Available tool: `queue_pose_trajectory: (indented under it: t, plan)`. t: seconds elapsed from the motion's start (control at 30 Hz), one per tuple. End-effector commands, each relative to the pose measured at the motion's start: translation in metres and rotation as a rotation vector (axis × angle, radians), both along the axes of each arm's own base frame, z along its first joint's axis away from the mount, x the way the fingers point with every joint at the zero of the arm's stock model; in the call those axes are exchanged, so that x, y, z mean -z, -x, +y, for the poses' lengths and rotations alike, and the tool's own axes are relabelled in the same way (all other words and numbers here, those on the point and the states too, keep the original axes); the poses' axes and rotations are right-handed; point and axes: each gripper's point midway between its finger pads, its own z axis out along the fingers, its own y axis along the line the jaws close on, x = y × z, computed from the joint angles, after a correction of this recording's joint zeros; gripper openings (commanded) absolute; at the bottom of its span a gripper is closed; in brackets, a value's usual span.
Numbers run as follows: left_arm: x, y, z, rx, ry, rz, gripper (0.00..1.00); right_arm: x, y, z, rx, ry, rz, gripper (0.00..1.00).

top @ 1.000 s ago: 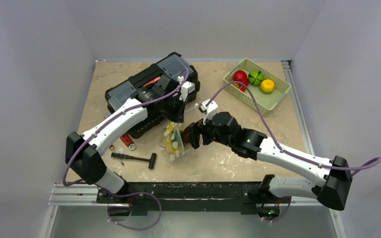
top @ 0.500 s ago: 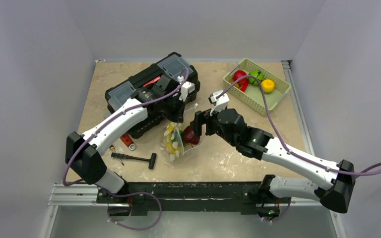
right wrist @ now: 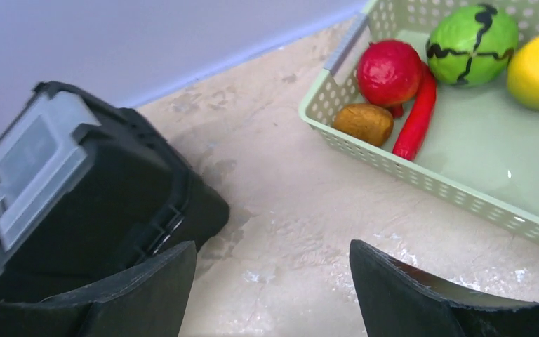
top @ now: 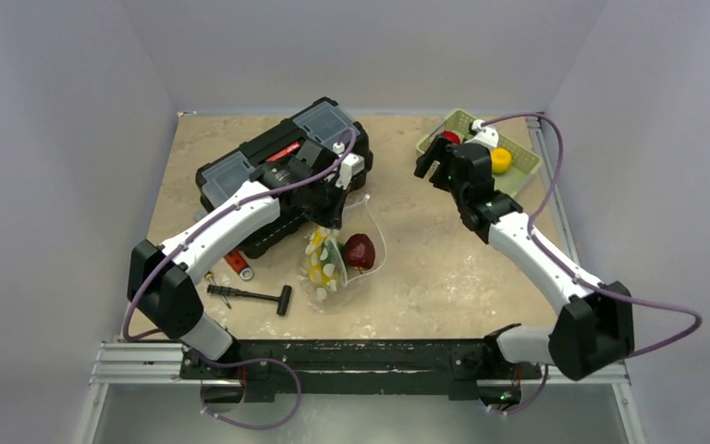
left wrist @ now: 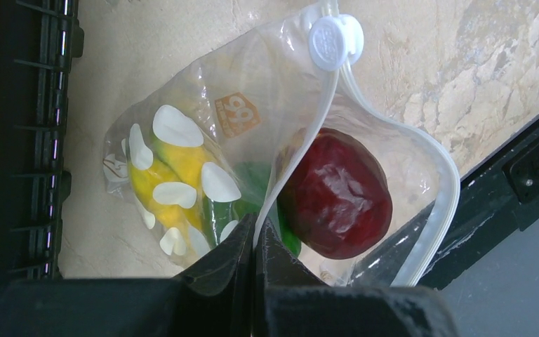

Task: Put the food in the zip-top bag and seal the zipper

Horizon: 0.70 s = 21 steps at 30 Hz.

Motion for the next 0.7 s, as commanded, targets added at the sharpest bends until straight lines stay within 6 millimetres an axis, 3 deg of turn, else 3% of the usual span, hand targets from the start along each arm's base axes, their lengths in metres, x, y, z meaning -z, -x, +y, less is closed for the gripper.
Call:
queue_pose_trajectory:
  t: [0.0,0.1,0.3,0.5,0.67]
  plan:
    - [-0.005,-0.01,0.001,0.005,-0.013,-0.024,0.0,0.003,-0.039,0.005,-0.001,-0.11,0.017,0.79]
    - [-0.006,-0.009,0.0,0.007,-0.011,-0.023,0.0,0.029,-0.068,0.001,0.018,-0.097,0.091,0.79]
    - [-0.01,-0.008,-0.001,0.009,0.006,-0.033,0.0,0.051,-0.115,-0.016,0.057,-0.068,0.112,0.79]
    - [-0.006,-0.007,0.0,0.01,-0.003,-0.02,0.0,0.073,-0.146,-0.034,0.068,-0.015,0.134,0.79]
    - [-0.01,-0.008,-0.004,0.015,0.014,-0.02,0.0,0.077,-0.169,-0.055,0.084,0.047,0.126,0.8]
